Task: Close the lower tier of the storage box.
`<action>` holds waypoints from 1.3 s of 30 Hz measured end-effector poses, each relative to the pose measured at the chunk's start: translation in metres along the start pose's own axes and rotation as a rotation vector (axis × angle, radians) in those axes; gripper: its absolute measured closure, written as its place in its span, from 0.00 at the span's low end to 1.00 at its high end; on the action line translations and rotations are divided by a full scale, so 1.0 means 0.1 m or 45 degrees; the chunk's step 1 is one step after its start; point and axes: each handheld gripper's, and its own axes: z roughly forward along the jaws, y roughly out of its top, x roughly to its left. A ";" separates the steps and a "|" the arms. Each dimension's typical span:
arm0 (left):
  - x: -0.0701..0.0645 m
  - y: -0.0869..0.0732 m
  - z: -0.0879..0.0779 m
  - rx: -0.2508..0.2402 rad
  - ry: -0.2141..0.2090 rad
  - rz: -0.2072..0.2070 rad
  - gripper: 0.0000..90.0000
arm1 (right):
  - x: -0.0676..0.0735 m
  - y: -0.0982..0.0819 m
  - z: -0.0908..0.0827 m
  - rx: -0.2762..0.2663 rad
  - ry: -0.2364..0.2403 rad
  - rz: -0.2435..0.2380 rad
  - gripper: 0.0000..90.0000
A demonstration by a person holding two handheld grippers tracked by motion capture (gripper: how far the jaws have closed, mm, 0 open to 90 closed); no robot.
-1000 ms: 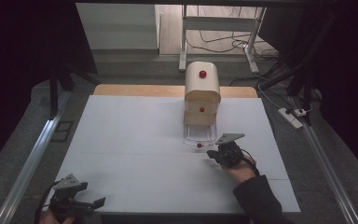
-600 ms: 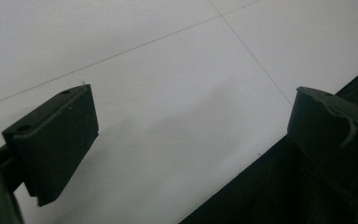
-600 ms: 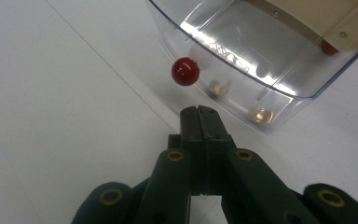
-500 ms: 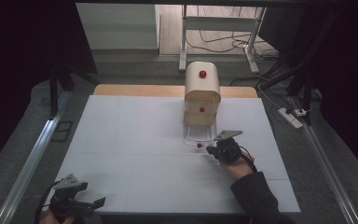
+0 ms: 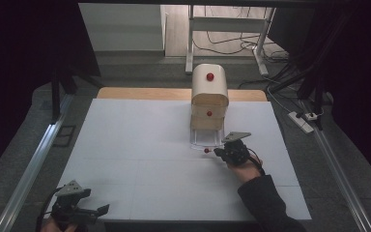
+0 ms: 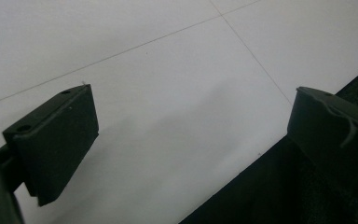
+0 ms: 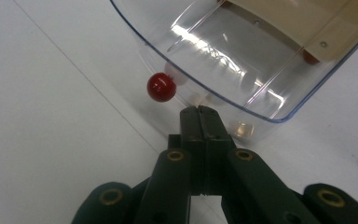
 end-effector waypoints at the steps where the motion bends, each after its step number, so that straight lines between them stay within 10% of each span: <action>1: 0.00 0.00 0.00 0.000 0.000 0.000 0.02 | -0.01 0.00 0.00 -0.001 0.000 -0.001 0.99; 39: 0.00 0.00 0.00 0.001 -0.001 0.000 0.02 | -0.13 0.16 0.04 -0.076 -0.019 0.030 0.99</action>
